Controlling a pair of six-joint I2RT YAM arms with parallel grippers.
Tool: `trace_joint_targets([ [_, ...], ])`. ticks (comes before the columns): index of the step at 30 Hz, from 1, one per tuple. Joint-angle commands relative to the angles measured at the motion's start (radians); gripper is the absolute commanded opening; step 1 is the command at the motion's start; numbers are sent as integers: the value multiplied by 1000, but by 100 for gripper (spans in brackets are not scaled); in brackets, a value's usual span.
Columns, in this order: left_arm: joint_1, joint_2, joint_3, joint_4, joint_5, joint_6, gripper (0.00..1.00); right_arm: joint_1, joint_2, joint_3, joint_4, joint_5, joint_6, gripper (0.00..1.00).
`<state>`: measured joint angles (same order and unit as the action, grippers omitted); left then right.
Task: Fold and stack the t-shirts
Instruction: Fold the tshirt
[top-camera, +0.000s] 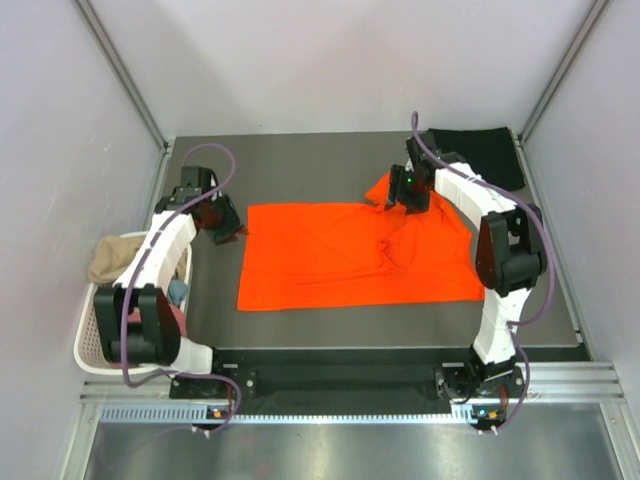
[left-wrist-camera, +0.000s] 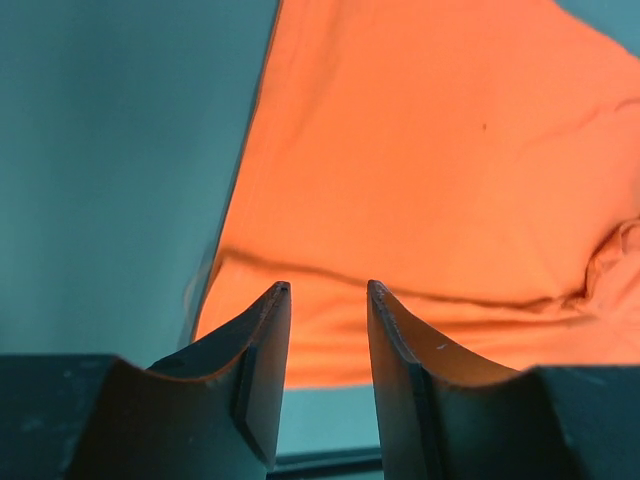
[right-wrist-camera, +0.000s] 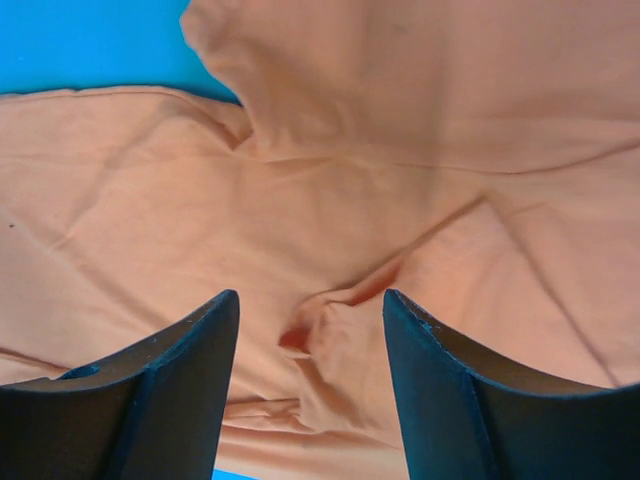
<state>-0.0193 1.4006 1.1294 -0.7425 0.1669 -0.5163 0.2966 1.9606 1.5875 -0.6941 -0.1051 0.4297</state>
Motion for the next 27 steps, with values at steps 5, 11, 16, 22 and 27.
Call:
trace_joint_targets([
  [5, -48, 159, 95, 63, 12, 67, 43, -27, -63, 35, -64, 53, -81, 61],
  [11, -74, 305, 202, 42, 16, 111, 44, -48, -48, 32, -73, 54, -88, 62],
  [16, -82, 431, 292, 66, -32, 105, 43, -51, -31, 42, -71, 96, -112, 62],
  [22, -97, 577, 400, 98, -64, 64, 41, -54, 20, 104, -55, 176, -138, 62],
  [27, -100, 679, 440, 77, -130, 4, 39, -60, 98, 209, -62, 205, -115, 62],
])
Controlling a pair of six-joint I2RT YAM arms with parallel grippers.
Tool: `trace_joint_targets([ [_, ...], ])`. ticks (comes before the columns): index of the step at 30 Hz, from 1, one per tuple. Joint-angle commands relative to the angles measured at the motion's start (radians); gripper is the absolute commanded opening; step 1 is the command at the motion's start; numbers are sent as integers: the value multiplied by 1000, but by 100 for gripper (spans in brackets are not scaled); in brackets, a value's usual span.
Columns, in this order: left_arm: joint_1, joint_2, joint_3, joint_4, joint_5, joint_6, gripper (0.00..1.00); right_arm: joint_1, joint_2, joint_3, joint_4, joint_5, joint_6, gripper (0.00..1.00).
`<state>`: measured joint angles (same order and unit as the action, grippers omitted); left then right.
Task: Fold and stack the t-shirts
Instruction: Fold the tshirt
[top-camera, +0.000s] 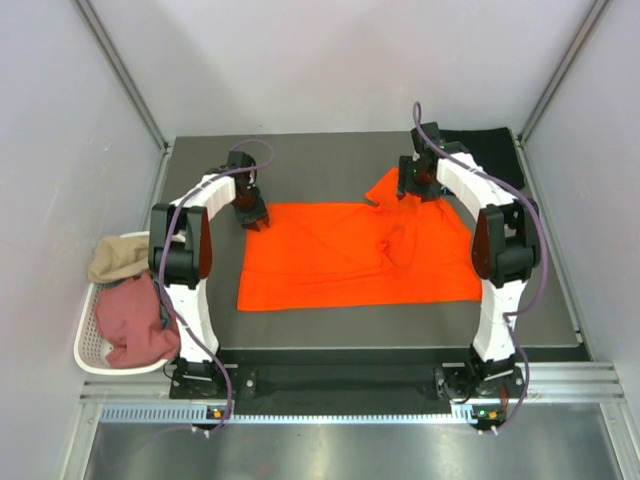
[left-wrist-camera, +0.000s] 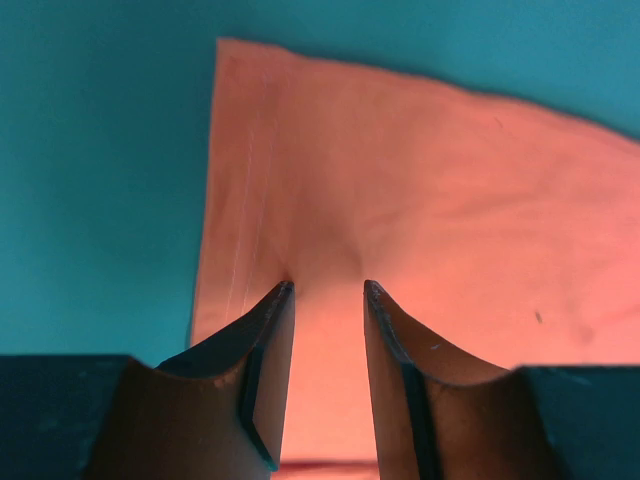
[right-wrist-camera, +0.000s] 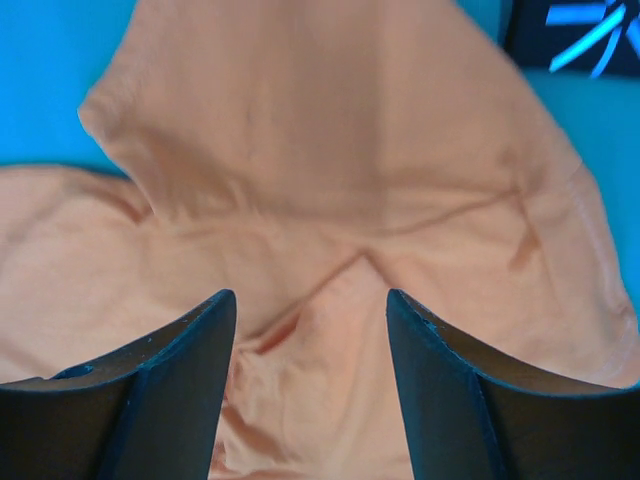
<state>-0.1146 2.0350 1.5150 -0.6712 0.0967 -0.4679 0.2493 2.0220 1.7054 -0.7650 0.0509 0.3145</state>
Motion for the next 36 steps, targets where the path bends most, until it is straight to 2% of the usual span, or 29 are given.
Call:
trace_joint_targets([
  [1, -3, 60, 62, -7, -74, -67, 39, -12, 47, 129, 9, 53, 4, 62],
  [5, 1, 123, 102, -97, -170, -110, 38, -12, 121, 217, 30, 87, 43, 63],
  [12, 39, 145, 71, -148, -195, -123, 39, -4, 234, 353, 113, 130, 129, 64],
  [18, 49, 110, 31, -108, -129, -75, 38, 30, 322, 427, 243, 176, 127, 66],
  [24, 39, 90, 31, -87, -54, -69, 38, 65, 429, 578, 260, 251, 77, 67],
  [29, 32, 65, 31, -82, -23, -75, 38, 68, 461, 585, 240, 311, 34, 64],
  [36, 29, 47, 54, -83, 15, -83, 38, 65, 483, 579, 253, 306, -41, 62],
])
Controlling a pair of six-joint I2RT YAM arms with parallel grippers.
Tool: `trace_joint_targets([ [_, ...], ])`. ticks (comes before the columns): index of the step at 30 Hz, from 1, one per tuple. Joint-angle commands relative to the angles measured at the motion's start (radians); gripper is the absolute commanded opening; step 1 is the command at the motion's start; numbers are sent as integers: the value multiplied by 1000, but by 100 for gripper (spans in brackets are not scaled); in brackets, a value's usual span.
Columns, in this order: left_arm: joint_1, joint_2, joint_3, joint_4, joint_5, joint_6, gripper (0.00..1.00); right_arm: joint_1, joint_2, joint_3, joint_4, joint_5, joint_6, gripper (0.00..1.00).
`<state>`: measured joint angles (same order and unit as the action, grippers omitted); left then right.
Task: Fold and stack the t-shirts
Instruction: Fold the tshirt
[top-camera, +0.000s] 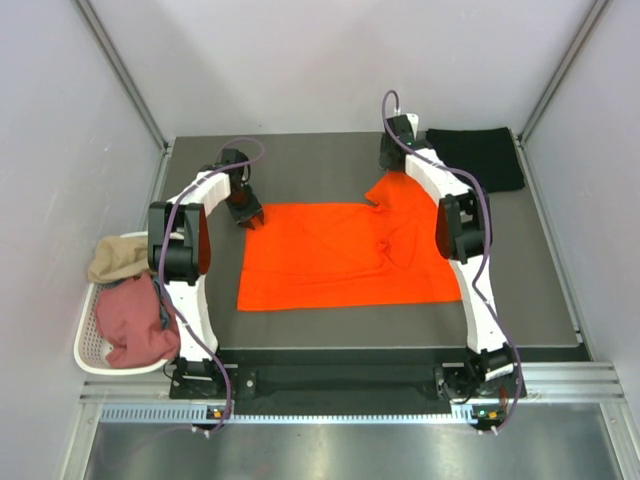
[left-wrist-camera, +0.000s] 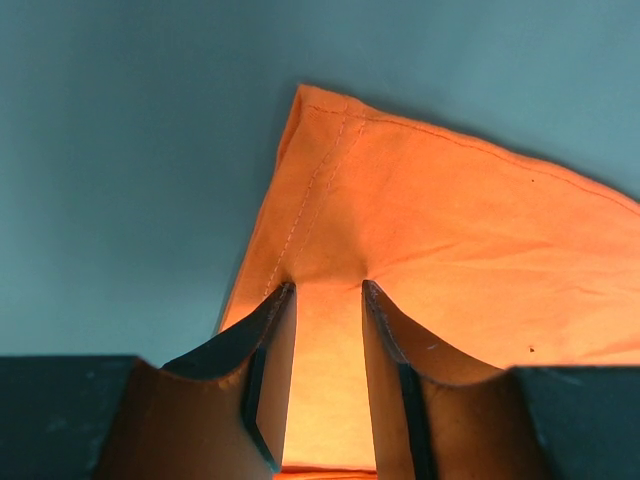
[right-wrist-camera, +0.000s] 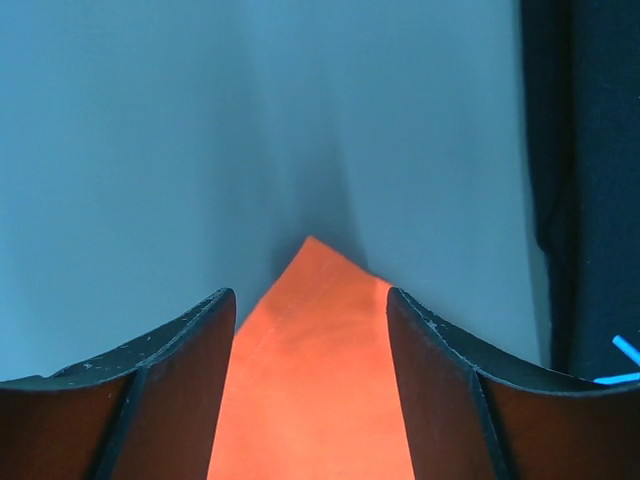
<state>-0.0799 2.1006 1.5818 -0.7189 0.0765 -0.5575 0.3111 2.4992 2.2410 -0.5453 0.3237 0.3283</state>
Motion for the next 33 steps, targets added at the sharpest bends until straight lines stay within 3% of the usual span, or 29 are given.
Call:
trace_joint_targets([
  [1, -6, -22, -8, -40, 39, 7, 38, 2, 6, 39, 34, 34, -55, 62],
  [9, -11, -44, 0, -34, 49, 16, 37, -38, -98, -72, 117, -52, -74, 60],
  [18, -11, -50, -2, -31, 55, 14, 37, -112, -187, -205, 88, -147, -175, 52],
  [33, -11, -119, -48, 4, 97, 18, 38, -135, -56, -101, -24, -377, -222, 49],
])
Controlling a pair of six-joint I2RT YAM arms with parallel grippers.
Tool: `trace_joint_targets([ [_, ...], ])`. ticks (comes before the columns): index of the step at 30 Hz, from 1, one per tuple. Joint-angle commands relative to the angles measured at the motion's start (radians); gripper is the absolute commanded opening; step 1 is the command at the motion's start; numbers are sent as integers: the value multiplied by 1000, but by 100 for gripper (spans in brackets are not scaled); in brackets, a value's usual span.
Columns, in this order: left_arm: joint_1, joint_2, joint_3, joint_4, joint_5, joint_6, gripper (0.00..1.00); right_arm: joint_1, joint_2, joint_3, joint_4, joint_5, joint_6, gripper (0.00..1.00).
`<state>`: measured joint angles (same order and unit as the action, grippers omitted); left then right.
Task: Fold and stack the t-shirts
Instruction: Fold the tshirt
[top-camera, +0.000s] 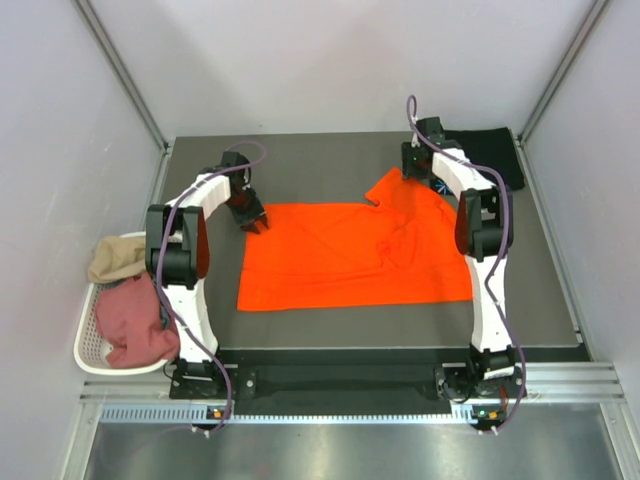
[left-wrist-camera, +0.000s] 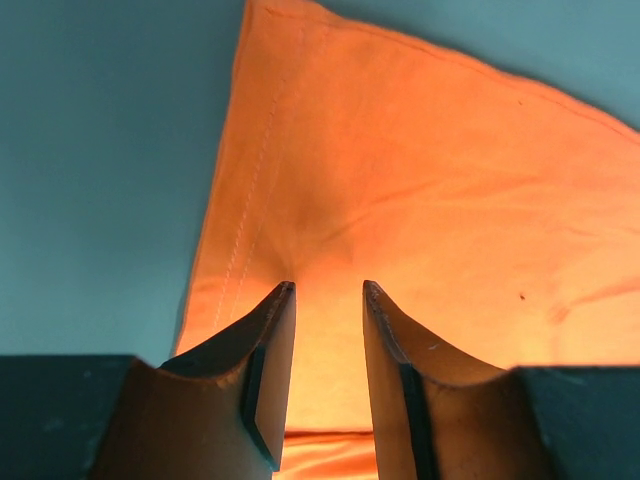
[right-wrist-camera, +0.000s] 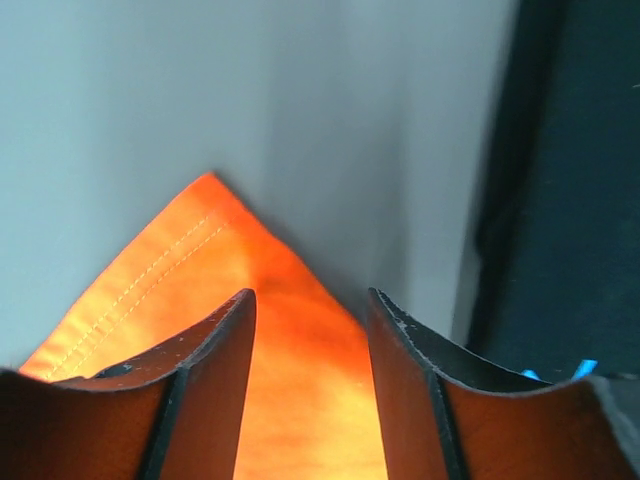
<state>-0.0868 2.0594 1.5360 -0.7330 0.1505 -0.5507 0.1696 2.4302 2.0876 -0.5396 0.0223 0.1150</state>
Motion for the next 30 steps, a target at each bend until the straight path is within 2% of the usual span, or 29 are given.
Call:
trace_joint_targets([
  [1, -4, -81, 3, 18, 23, 12, 38, 10, 24, 58, -45, -58, -2, 48],
  [7, -4, -91, 27, 10, 34, 6, 38, 7, 49, 88, -128, 5, -14, 45],
  [20, 4, -85, 127, -29, -18, 21, 39, 10, 59, 130, -140, 65, -18, 1],
  [25, 27, -1, 257, -88, -63, 21, 41, 5, 12, 146, -100, 67, -2, 0],
  [30, 28, 96, 349, -85, -63, 122, 42, -5, -37, 124, -100, 33, 15, 0],
])
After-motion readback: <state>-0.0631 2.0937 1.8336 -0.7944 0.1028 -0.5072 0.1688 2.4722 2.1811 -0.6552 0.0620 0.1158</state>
